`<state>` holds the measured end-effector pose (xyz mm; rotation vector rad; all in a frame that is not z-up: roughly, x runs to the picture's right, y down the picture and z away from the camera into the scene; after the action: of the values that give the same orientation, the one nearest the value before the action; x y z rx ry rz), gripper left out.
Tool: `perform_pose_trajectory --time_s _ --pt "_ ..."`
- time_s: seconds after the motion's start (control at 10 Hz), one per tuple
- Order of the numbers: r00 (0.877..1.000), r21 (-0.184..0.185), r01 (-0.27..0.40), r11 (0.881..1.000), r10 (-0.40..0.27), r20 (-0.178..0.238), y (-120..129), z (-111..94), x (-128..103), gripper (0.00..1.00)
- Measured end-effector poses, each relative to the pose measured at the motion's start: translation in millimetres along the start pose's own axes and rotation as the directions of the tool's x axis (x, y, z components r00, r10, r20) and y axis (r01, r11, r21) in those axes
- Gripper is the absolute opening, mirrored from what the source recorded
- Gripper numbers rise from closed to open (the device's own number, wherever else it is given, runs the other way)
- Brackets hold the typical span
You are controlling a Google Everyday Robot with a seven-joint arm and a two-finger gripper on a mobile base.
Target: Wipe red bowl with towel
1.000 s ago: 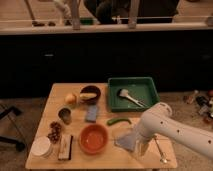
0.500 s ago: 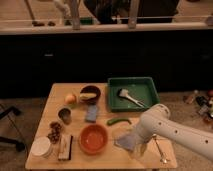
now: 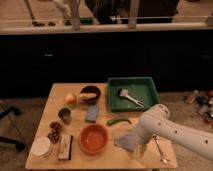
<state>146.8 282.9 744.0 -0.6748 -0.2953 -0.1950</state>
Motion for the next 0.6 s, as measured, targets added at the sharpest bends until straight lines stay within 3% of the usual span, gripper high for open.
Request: perform_pose_trajectory --time_s 0.6 --pt "1.000 -0.012 -0.025 1.000 0.025 0.013 3.7 5.3 1.9 0.80"
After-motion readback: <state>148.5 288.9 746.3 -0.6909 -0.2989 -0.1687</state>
